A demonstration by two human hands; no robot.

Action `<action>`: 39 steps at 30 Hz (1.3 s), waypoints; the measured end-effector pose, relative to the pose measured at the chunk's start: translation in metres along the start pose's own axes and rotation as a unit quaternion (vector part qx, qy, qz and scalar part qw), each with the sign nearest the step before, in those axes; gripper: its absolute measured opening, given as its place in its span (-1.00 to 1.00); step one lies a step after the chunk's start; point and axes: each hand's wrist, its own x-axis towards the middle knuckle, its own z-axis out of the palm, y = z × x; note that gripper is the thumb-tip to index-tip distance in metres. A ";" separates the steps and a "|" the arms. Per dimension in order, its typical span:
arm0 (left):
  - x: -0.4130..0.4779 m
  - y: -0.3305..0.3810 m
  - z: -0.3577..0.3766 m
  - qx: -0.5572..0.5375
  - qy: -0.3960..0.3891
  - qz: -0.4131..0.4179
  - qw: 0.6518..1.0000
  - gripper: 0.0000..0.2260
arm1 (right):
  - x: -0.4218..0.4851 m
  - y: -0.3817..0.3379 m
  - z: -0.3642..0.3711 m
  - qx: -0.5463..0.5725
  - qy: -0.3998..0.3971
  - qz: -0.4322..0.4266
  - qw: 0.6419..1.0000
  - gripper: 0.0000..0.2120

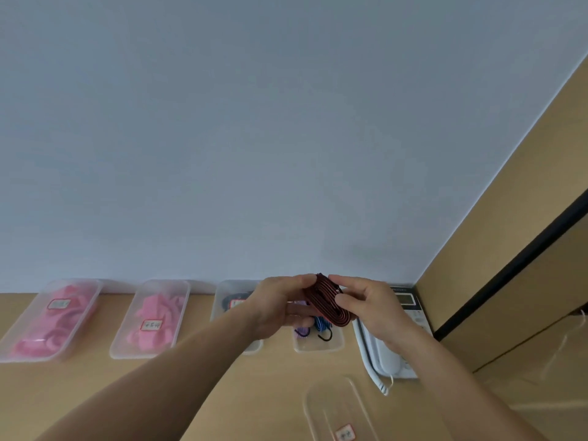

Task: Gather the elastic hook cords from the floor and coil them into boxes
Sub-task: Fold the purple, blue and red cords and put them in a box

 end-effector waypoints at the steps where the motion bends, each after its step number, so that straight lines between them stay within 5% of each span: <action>1: 0.005 -0.002 0.000 0.005 0.015 0.004 1.000 -0.68 | 0.006 0.006 -0.003 0.005 -0.011 0.006 1.000 -0.62; 13: 0.050 -0.061 0.022 0.030 0.212 -0.013 0.977 -0.69 | 0.081 0.079 -0.031 -0.069 -0.187 0.019 0.980 -0.60; 15: 0.051 -0.072 0.017 0.176 0.278 -0.017 0.944 -0.72 | 0.088 0.084 -0.029 -0.136 -0.224 -0.003 0.965 -0.59; 18: 0.050 -0.083 0.010 0.363 0.382 -0.011 0.850 -0.66 | 0.096 0.087 -0.021 -0.267 -0.273 -0.049 0.923 -0.59; 21: 0.054 -0.095 0.004 0.446 0.351 -0.020 0.823 -0.50 | 0.101 0.088 -0.006 -0.367 -0.307 -0.093 0.873 -0.59; 25: 0.057 -0.108 0.003 0.453 0.308 -0.048 0.835 -0.49 | 0.100 0.091 0.011 -0.457 -0.328 -0.127 0.817 -0.58; 32: 0.060 -0.110 0.001 0.473 0.282 -0.052 0.833 -0.44 | 0.105 0.090 0.022 -0.498 -0.343 -0.153 0.781 -0.52; 39: 0.063 -0.107 -0.003 0.465 0.281 -0.035 0.839 -0.47 | 0.099 0.108 0.022 -0.511 -0.312 -0.175 0.781 -0.61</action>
